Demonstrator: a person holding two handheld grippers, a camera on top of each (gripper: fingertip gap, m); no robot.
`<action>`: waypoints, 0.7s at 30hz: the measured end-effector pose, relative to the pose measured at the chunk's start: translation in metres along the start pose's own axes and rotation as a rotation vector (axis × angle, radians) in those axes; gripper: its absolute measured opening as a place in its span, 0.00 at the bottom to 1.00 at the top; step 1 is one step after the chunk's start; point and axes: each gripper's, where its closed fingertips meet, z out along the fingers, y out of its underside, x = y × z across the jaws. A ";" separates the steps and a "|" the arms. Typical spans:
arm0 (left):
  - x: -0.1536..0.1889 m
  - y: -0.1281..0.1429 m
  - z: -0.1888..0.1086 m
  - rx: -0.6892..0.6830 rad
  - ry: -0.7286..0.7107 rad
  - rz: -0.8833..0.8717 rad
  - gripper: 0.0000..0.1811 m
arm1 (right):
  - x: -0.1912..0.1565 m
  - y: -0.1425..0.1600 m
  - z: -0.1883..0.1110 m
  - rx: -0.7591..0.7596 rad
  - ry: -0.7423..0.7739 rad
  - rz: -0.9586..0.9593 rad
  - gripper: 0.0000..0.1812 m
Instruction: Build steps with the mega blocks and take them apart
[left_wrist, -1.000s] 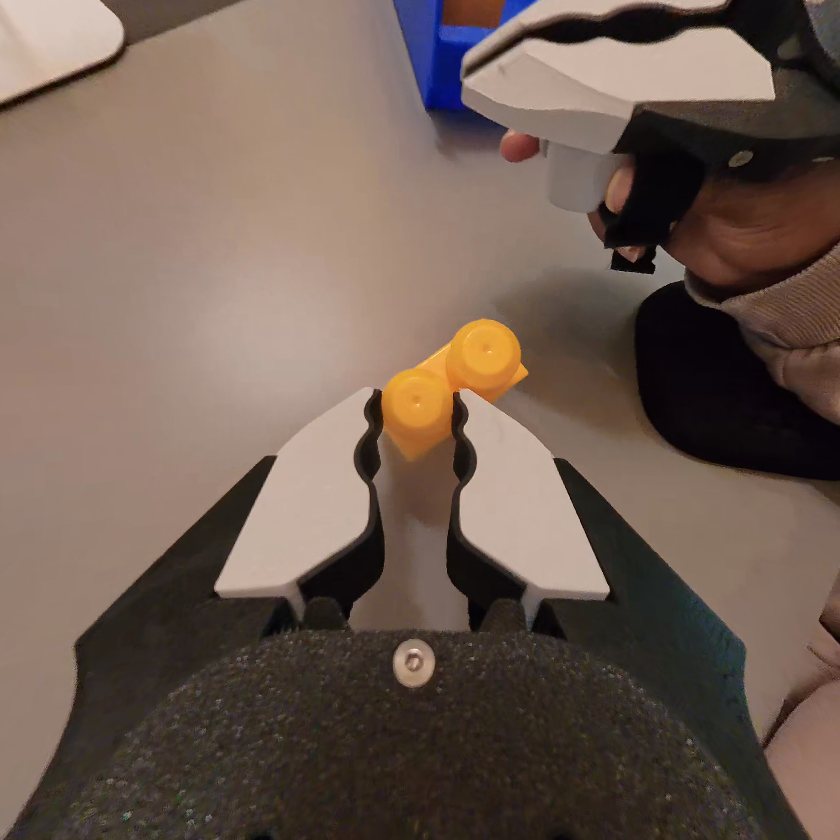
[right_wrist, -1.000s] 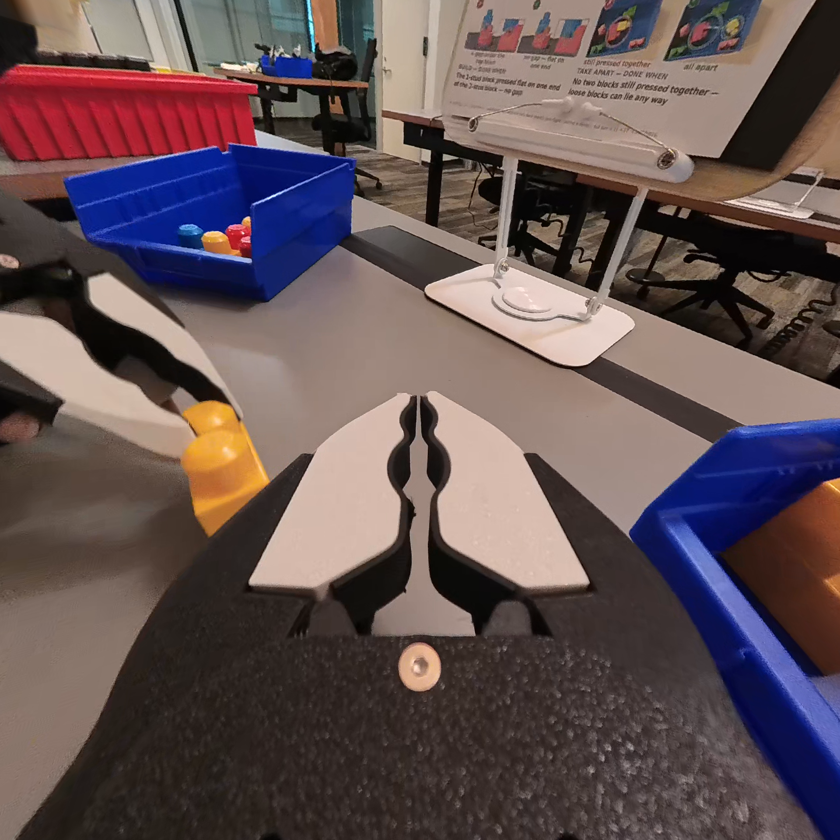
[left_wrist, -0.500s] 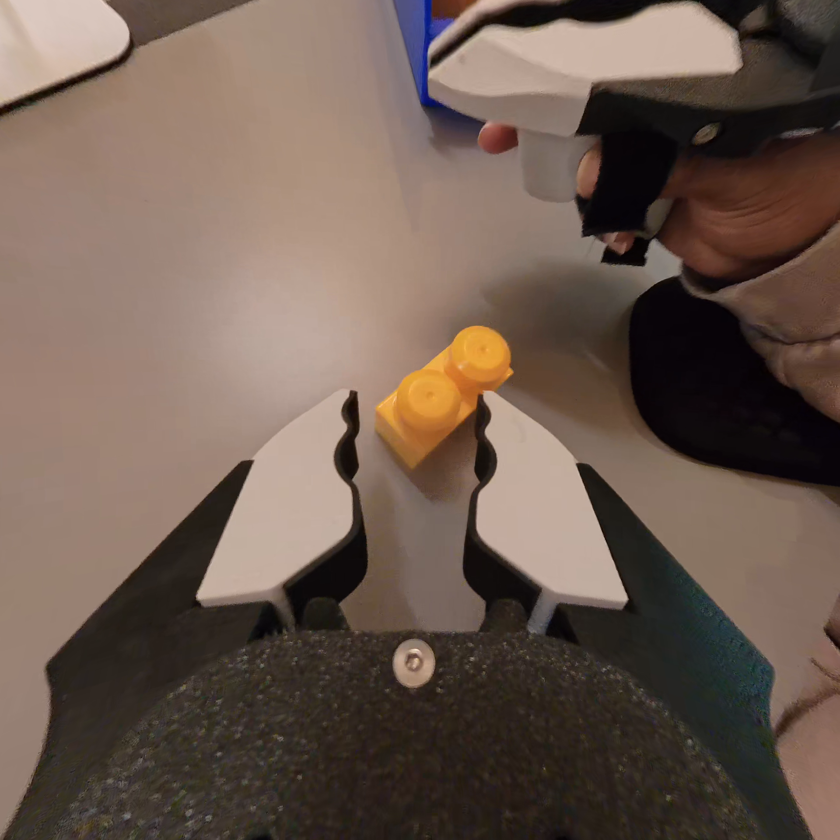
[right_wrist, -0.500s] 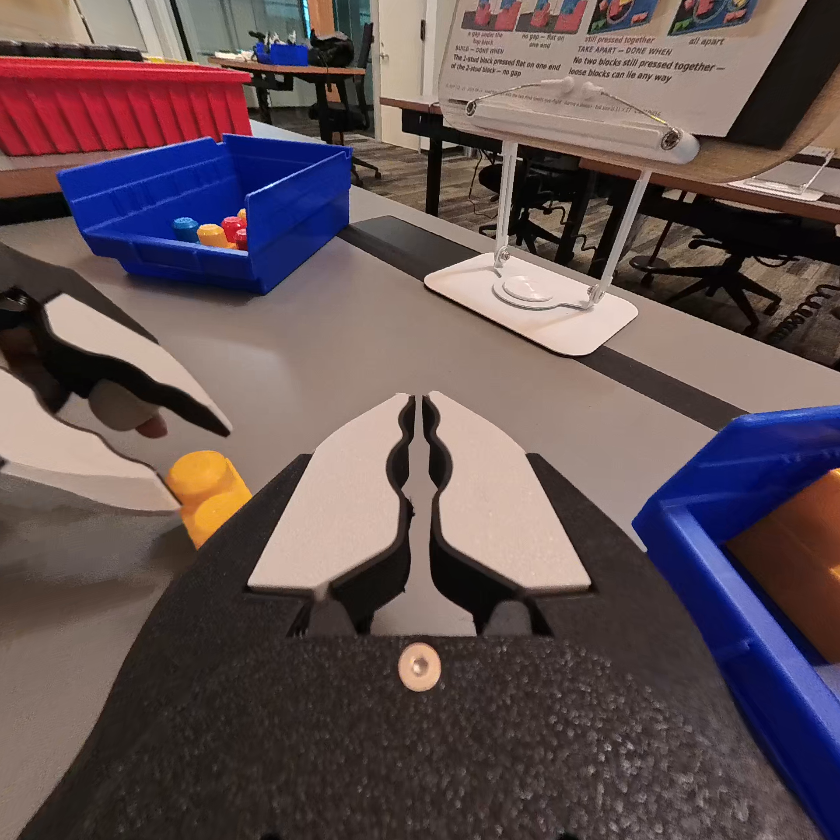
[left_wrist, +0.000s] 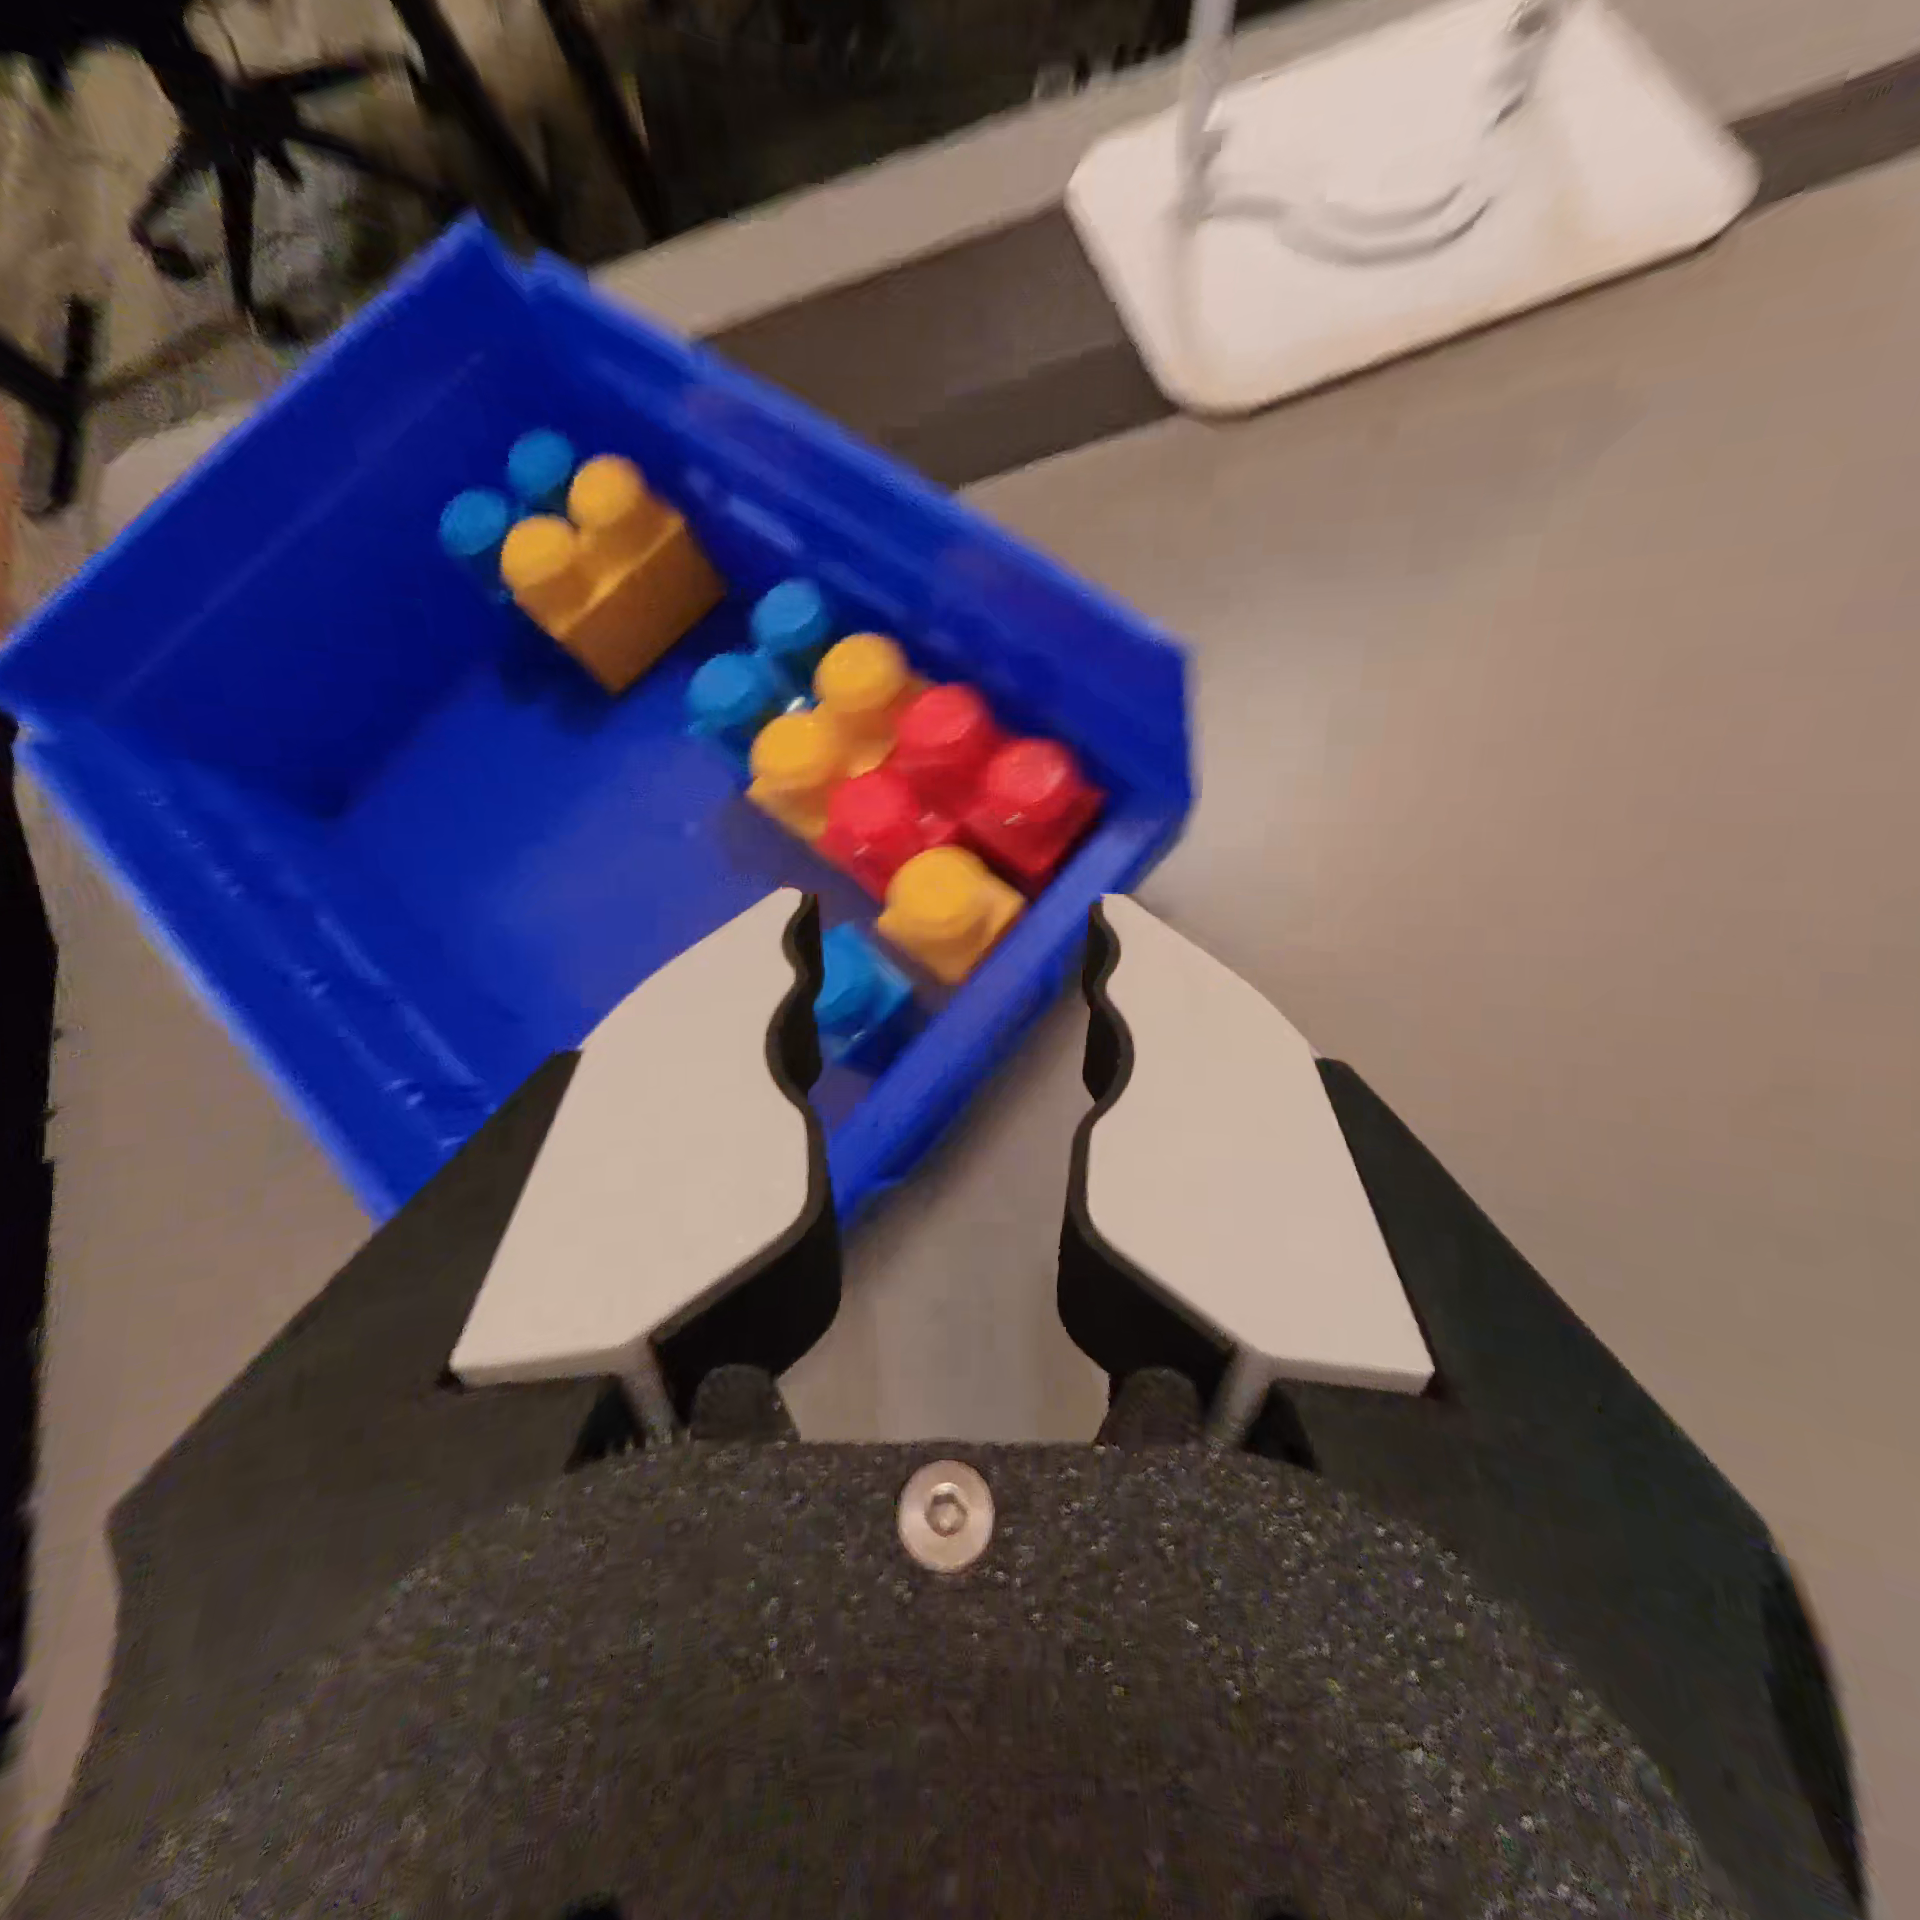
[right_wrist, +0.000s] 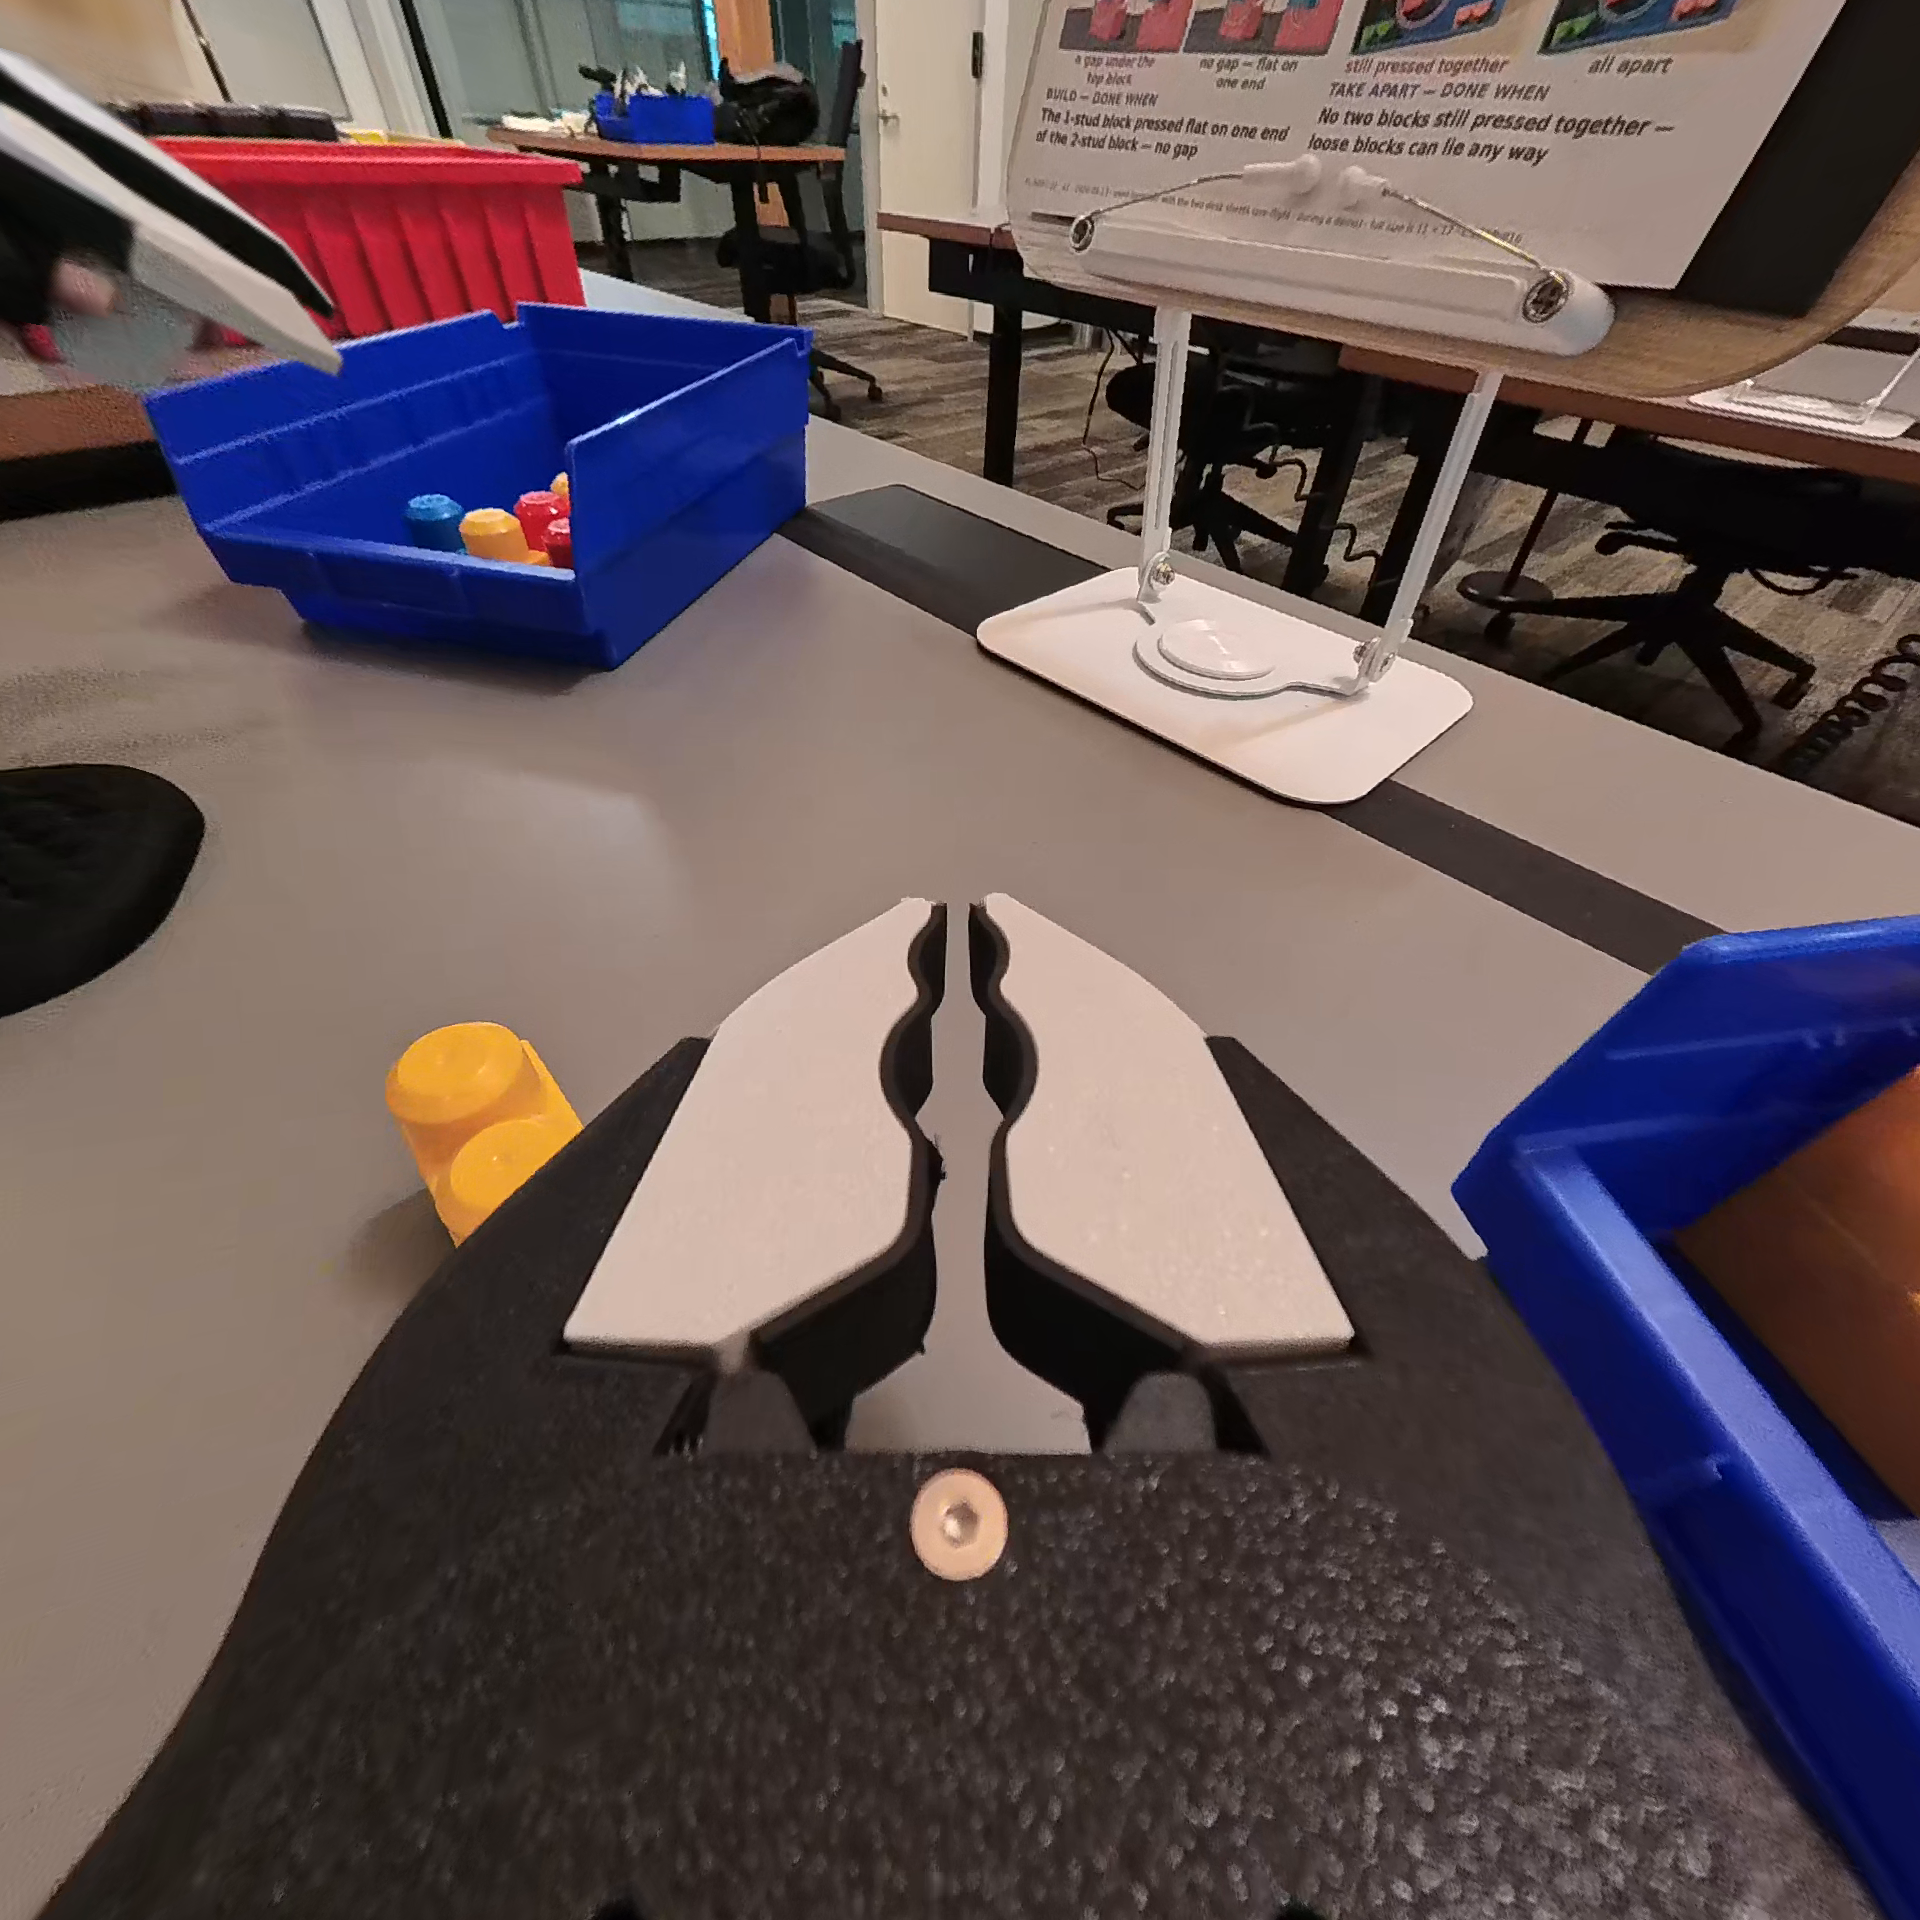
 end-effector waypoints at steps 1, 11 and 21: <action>-0.014 0.009 0.006 -0.056 0.000 -0.003 0.28 | 0.000 0.001 0.000 -0.003 -0.003 0.000 0.02; -0.045 0.061 0.057 -0.291 0.028 -0.036 0.28 | 0.001 0.006 0.002 -0.024 -0.001 0.009 0.03; -0.048 0.042 0.046 -0.191 -0.039 0.029 0.16 | 0.002 0.011 0.003 -0.040 -0.003 0.016 0.03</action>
